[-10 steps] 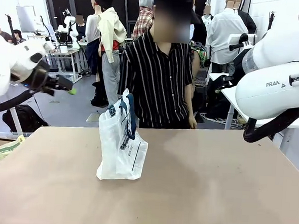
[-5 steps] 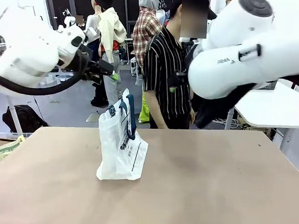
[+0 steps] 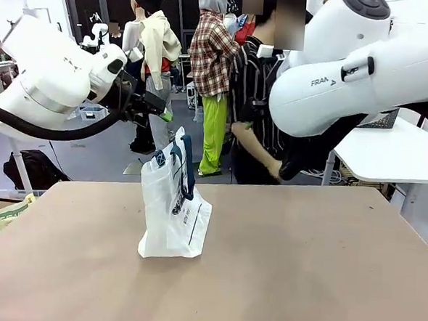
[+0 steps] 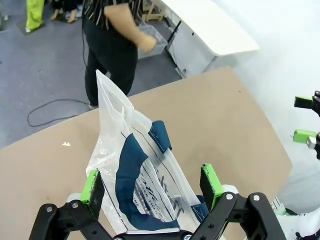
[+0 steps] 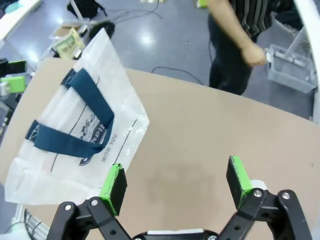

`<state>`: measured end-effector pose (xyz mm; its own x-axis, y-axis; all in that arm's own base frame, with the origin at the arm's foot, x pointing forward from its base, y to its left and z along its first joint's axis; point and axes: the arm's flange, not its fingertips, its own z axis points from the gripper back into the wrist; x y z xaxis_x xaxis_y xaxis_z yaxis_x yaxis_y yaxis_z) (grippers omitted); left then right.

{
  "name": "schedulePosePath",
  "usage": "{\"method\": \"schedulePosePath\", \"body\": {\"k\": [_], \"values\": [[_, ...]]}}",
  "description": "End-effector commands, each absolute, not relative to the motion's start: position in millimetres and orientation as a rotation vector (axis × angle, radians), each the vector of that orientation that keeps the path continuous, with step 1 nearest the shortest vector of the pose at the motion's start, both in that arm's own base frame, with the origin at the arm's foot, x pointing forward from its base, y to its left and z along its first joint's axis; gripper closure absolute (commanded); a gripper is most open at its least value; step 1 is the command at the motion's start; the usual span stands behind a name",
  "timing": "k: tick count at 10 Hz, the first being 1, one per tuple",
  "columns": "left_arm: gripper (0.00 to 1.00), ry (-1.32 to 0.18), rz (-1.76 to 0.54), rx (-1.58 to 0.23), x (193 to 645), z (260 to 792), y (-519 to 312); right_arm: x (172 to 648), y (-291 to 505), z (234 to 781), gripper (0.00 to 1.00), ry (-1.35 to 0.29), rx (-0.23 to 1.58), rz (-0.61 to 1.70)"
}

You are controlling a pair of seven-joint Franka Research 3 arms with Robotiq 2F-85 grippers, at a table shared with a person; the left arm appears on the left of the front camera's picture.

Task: Transfer purchased items from the store into the shopping bag.
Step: Open the Reusable shopping bag in the center of the table.

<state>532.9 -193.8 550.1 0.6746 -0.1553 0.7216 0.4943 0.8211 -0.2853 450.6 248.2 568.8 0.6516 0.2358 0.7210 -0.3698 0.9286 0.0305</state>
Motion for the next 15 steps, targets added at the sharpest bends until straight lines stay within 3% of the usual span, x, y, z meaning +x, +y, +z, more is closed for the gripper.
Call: {"method": "schedulePosePath", "body": {"k": [1,9,15], "values": [[0.00,-0.651,-0.374,-0.495,548.1,549.6,-207.7,445.8,304.5,570.1,0.00,-0.698,0.206,0.338],[0.00,-0.539,-0.376,-0.498,575.3,531.6,-213.6,468.1,417.7,533.9,0.00,-0.586,0.312,0.331],[0.00,-0.477,-0.368,-0.494,576.4,520.9,-214.9,481.4,434.4,511.1,0.00,-0.505,0.269,0.332]]}}
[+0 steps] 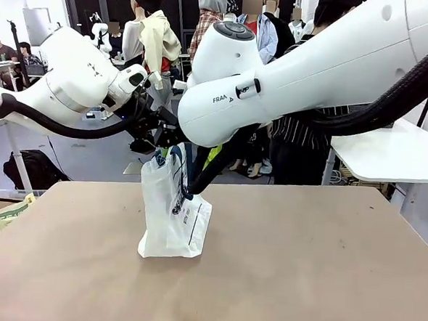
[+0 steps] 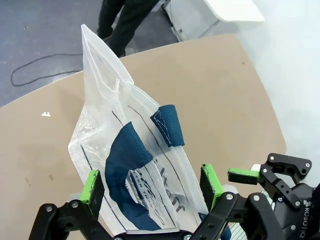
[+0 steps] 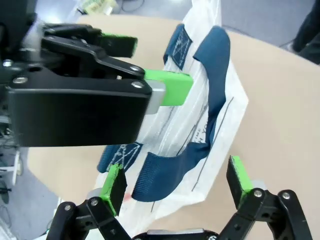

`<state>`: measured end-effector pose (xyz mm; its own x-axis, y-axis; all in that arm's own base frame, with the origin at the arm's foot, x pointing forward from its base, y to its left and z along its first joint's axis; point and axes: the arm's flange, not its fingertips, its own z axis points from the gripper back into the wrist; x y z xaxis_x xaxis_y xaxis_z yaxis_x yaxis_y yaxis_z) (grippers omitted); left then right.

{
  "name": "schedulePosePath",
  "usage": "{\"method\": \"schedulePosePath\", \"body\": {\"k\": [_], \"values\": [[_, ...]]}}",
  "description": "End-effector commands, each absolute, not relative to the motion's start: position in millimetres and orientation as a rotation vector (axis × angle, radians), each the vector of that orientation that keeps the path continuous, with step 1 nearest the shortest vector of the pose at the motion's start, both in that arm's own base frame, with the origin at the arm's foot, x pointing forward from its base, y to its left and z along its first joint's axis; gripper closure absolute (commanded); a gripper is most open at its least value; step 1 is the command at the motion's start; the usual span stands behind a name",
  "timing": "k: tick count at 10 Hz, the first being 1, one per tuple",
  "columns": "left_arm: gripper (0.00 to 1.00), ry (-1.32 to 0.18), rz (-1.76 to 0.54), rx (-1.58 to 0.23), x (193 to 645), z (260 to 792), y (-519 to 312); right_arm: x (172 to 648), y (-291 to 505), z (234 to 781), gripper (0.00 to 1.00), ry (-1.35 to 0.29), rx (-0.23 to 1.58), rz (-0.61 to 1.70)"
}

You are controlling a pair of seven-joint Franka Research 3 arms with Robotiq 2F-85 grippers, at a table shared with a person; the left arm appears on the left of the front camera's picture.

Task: Transfer purchased items from the store into the shopping bag.
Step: Open the Reusable shopping bag in the center of the table.

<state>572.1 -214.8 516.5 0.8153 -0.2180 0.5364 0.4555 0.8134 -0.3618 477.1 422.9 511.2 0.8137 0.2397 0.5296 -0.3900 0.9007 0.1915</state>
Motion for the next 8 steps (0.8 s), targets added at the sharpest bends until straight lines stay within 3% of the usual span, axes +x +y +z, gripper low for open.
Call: {"method": "schedulePosePath", "body": {"k": [1,3,5,7,8], "values": [[0.00,-0.470,-0.359,-0.489,574.9,520.7,-213.3,480.8,434.4,508.2,0.00,-0.500,0.263,0.336],[0.00,-0.442,-0.344,-0.447,576.7,516.9,-210.9,487.0,433.4,499.5,0.00,-0.484,0.268,0.327],[0.14,-0.396,-0.328,-0.422,575.5,511.3,-211.6,487.7,434.3,495.7,0.00,-0.472,0.252,0.332],[0.54,-0.398,-0.338,-0.439,575.4,510.0,-212.3,487.8,434.5,495.9,0.00,-0.481,0.252,0.348],[0.74,-0.404,-0.337,-0.444,576.8,509.6,-212.2,488.3,433.9,496.1,0.16,-0.495,0.250,0.352]]}}
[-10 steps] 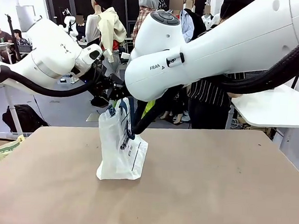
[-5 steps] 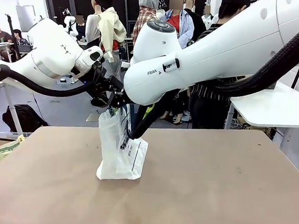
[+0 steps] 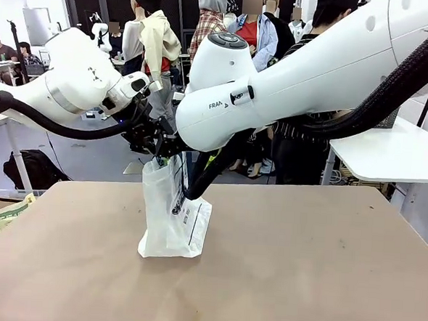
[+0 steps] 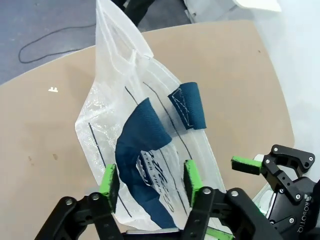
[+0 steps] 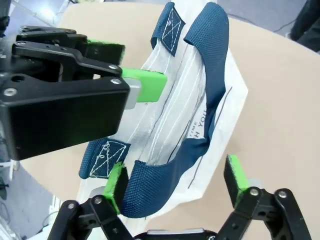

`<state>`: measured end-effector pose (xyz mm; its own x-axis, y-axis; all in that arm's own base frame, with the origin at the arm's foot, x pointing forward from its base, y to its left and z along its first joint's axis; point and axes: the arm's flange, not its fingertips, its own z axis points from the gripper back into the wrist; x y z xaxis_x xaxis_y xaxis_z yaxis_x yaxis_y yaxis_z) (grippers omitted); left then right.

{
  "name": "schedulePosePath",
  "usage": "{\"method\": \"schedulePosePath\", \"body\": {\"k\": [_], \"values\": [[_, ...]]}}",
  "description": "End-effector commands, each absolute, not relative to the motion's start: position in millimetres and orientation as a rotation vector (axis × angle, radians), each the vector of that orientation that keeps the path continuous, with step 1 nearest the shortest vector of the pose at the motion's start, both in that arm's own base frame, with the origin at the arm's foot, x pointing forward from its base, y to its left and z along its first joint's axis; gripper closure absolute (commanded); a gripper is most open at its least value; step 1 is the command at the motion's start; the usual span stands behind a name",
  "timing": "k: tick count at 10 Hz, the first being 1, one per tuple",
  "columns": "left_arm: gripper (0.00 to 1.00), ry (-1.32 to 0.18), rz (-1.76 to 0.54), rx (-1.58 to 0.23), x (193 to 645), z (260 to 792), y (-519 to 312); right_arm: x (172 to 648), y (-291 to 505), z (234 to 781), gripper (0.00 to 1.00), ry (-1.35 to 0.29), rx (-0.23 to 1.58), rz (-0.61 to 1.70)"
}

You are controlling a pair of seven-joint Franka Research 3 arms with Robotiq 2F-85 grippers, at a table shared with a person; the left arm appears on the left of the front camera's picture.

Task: Transfer purchased items from the store into the shopping bag.
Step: Open the Reusable shopping bag in the center of the table.

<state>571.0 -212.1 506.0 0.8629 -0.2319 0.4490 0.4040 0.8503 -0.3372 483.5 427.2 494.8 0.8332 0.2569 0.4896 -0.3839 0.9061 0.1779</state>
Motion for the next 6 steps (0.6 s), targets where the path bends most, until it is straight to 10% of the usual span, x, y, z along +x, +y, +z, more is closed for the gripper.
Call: {"method": "schedulePosePath", "body": {"k": [1,4,6], "values": [[0.93,-0.405,-0.336,-0.452,577.6,509.1,-212.6,488.1,433.8,496.5,0.35,-0.492,0.251,0.354],[1.00,-0.396,-0.328,-0.450,577.3,507.3,-213.4,486.1,432.5,497.3,0.95,-0.488,0.244,0.363],[1.00,-0.400,-0.323,-0.447,576.6,506.9,-212.6,485.9,430.4,498.5,1.00,-0.488,0.234,0.359]]}}
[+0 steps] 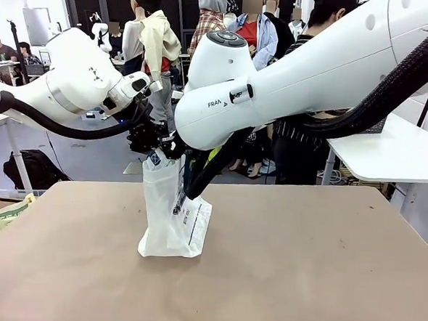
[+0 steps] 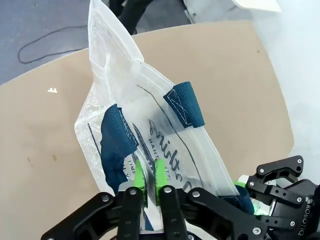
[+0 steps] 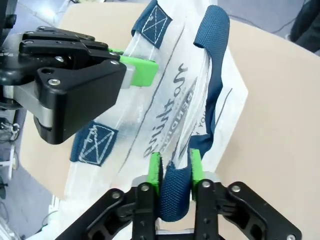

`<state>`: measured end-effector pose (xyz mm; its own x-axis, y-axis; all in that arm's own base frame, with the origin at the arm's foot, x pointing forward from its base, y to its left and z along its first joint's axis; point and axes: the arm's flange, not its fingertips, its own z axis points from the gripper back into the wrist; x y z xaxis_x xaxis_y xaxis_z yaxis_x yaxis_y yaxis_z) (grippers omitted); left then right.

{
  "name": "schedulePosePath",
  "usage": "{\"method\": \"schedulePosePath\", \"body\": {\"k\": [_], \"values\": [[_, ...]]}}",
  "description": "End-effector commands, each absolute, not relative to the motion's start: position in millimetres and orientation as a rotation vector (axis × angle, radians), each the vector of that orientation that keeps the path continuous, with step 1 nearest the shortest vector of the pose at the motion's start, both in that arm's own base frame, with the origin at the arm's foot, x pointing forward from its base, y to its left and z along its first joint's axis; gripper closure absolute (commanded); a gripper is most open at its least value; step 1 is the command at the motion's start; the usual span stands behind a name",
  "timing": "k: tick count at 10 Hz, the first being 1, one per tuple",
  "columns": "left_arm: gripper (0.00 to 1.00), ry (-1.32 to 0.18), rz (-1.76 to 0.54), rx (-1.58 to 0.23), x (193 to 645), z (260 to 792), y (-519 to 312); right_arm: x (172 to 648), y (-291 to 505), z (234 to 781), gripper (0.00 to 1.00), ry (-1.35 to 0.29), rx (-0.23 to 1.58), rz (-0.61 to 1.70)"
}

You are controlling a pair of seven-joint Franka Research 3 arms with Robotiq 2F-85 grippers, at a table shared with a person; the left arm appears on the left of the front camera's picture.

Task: Transfer purchased items from the store into the shopping bag.
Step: Open the Reusable shopping bag in the center of the table.

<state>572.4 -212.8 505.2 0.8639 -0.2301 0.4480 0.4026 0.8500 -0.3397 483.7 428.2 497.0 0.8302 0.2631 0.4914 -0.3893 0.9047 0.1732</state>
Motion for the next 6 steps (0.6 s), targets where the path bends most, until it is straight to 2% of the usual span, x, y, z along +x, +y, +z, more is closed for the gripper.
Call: {"method": "schedulePosePath", "body": {"k": [1,6], "values": [[1.00,-0.408,-0.315,-0.439,574.2,507.6,-211.2,484.1,427.5,501.1,1.00,-0.490,0.224,0.352],[1.00,-0.481,-0.215,-0.388,541.5,521.1,-168.4,476.9,403.2,513.1,1.00,-0.511,0.134,0.310]]}}
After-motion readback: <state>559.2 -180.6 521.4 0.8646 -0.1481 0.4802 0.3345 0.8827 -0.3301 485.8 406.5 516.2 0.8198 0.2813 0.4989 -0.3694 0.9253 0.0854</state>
